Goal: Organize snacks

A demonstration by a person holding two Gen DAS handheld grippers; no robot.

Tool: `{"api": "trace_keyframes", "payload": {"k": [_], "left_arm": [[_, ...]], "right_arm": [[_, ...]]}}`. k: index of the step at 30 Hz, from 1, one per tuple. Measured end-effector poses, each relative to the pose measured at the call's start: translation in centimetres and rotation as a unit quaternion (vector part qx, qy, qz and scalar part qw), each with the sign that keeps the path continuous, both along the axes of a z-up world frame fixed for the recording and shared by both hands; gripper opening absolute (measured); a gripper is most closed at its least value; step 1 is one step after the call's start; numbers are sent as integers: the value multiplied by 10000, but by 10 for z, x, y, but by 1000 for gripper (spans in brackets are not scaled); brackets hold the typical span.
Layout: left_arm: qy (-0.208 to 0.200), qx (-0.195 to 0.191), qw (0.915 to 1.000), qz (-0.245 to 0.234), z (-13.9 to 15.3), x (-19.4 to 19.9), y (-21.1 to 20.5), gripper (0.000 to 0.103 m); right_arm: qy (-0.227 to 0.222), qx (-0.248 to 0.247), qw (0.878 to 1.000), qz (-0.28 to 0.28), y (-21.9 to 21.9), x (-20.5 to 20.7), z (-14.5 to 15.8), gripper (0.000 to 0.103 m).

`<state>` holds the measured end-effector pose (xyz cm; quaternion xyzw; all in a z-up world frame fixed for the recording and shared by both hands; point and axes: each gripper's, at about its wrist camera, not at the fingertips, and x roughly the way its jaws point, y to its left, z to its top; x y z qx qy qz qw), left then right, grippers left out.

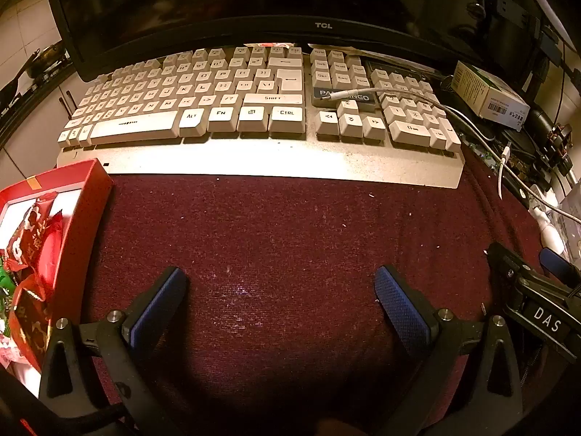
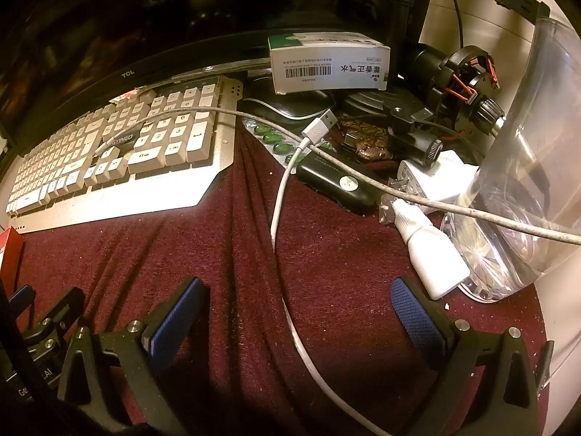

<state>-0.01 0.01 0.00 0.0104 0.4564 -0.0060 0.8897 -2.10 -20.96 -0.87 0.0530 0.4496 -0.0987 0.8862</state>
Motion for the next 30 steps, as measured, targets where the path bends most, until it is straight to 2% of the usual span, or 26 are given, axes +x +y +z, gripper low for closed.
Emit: {"api": "trace_keyframes", "payload": {"k": [30], "left_arm": [[19,11,10000,0,0,0,0,103]], "right_arm": [[6,6,10000,0,0,0,0,103]]}}
